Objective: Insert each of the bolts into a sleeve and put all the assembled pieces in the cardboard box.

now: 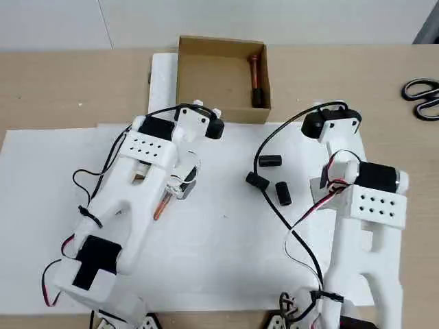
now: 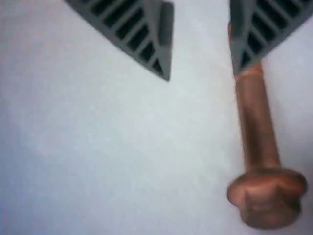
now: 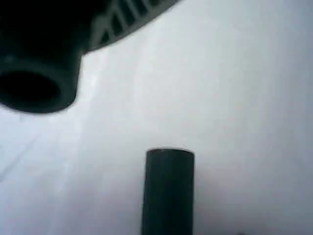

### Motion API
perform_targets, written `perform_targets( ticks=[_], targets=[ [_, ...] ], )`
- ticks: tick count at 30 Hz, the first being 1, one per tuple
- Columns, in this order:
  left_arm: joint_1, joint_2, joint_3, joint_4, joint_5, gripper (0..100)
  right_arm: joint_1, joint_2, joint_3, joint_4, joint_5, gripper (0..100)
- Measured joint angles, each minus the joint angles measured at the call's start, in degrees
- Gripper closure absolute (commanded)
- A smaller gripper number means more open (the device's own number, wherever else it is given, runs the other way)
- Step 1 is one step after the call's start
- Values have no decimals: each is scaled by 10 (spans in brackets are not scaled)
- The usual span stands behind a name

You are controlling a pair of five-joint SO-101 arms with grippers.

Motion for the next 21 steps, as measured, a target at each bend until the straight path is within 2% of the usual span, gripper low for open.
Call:
perform_targets(
  ticks=[4, 10, 21],
  targets=[
    [0, 17, 0, -14, -1, 913, 0, 0, 0, 0, 0, 991],
    [-35, 80, -18, -34, -11, 913, 0, 0, 0, 0, 0, 991],
    [-48, 90, -44, -38, -25, 913, 0, 0, 0, 15, 13, 991]
  ],
)
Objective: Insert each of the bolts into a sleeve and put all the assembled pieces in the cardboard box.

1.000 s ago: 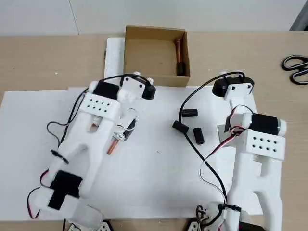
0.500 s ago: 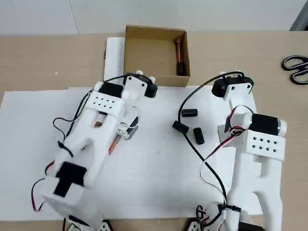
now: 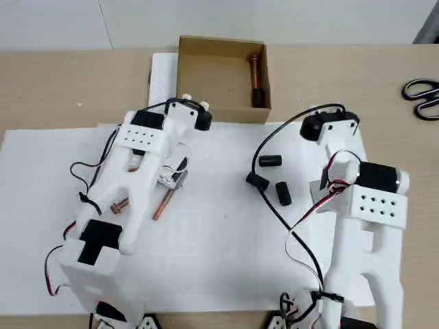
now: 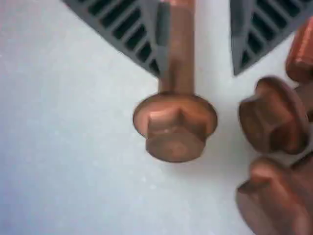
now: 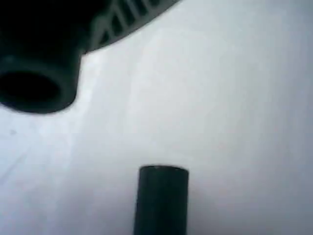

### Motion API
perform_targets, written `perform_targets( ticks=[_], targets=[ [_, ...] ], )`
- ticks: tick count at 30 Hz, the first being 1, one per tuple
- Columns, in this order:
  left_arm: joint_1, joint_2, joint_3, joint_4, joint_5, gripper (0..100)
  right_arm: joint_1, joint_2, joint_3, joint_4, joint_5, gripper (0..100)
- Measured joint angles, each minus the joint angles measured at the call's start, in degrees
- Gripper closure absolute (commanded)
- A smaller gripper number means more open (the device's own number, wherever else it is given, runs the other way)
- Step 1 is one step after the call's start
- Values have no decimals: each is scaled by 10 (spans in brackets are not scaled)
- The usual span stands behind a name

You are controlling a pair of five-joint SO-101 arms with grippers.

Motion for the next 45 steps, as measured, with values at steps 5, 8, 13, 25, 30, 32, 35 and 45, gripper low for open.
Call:
perform_targets(
  ticks=[5, 8, 13, 25, 30, 32, 35, 45],
  targets=[
    [0, 47, 0, 0, -1, 913, 0, 0, 0, 0, 0, 991],
    [1, 68, -8, -1, -1, 913, 0, 0, 0, 0, 0, 991],
    [1, 76, -11, -7, -2, 918, 0, 0, 0, 0, 0, 991],
    [4, 76, -10, -12, -1, 994, 0, 0, 0, 0, 1, 991],
    [19, 70, -25, 7, 8, 994, 0, 0, 0, 0, 1, 991],
    [35, 55, -41, 14, 13, 994, 0, 0, 0, 0, 1, 991],
    [63, 2, -70, 33, 16, 994, 0, -3, 0, 0, 1, 991],
    [76, -121, -114, 107, 27, 993, -93, -128, -54, 125, 1, 991]
  ],
)
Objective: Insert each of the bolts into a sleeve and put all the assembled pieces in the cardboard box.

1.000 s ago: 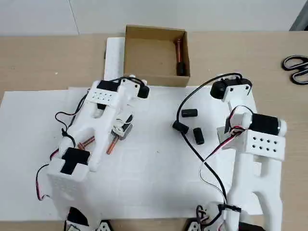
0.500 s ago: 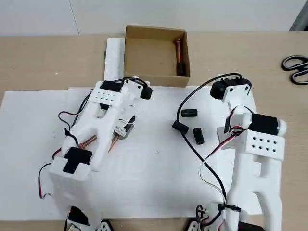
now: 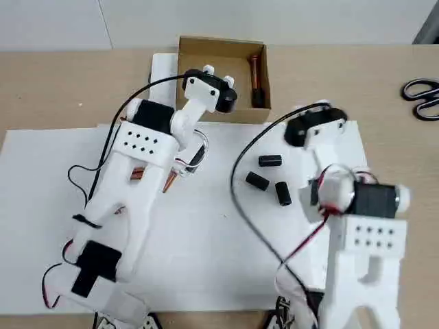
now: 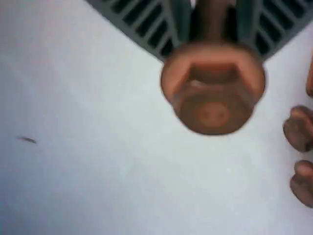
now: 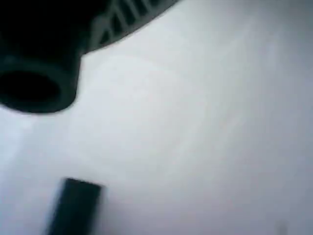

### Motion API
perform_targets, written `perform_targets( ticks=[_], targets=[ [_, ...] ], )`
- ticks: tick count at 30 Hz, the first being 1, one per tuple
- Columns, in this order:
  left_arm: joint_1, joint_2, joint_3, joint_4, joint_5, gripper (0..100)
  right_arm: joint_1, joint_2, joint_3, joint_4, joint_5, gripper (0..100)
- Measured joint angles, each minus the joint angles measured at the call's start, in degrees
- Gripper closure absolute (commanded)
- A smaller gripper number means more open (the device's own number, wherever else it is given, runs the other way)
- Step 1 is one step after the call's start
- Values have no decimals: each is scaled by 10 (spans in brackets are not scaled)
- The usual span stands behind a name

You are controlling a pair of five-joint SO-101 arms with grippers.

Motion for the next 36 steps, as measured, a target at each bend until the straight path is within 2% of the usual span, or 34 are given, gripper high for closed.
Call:
perform_targets(
  ticks=[3, 7, 10, 15, 21, 28, 31, 36],
  targets=[
    [1, -18, -6, 18, 40, 994, -56, -46, 0, 40, 0, 991],
    [4, -59, -6, 21, 90, 994, -95, -108, 0, 52, 1, 991],
    [18, -110, -6, 22, 92, 994, -100, -146, 0, 53, 5, 995],
    [36, -188, -7, 22, 75, 994, -104, -201, 13, 49, 83, 995],
    [24, -251, -7, 22, 110, 994, -103, -324, 157, -50, 125, 995],
    [25, -334, 4, 3, 108, 994, -105, -584, 385, -161, 125, 995],
    [25, -372, 46, -26, 110, 994, -104, -585, 419, -183, 91, 995],
    [25, -456, 150, -116, 120, 994, -105, -590, 447, -233, -21, 995]
  ],
)
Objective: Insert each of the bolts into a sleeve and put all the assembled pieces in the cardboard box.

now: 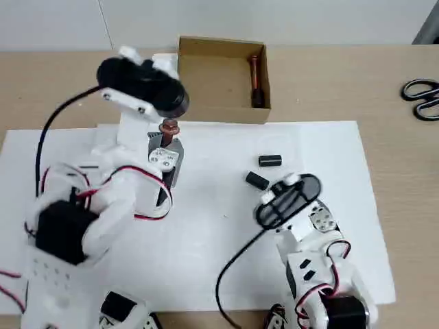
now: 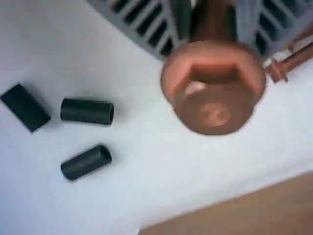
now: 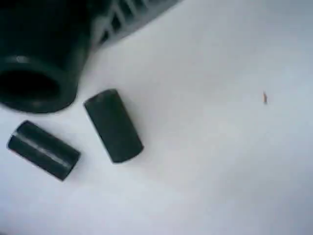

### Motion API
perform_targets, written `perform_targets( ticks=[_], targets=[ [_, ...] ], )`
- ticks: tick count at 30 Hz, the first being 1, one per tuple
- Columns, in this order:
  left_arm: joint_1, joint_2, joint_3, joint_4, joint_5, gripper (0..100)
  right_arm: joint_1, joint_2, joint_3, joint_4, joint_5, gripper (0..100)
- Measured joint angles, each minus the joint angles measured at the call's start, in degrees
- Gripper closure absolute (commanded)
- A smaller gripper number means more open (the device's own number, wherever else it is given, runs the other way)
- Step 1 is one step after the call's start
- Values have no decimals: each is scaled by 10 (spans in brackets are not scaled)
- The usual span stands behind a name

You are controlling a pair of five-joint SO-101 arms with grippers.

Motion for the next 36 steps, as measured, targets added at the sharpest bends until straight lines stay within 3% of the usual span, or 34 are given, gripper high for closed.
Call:
perform_targets(
  ticks=[6, 12, 15, 22, 36],
  targets=[
    [0, -136, 199, -164, 22, 994, -1, -19, 77, -65, -73, 995],
    [0, -294, 423, -358, 91, 994, -66, -19, 121, -141, -125, 995],
    [0, -357, 506, -411, 135, 994, -102, -19, 134, -170, -146, 995],
    [0, -461, 598, -433, 233, 994, -186, -19, 147, -196, -203, 995],
    [2, -607, 738, -474, 243, 994, -307, -19, 247, -331, -193, 995]
  ],
)
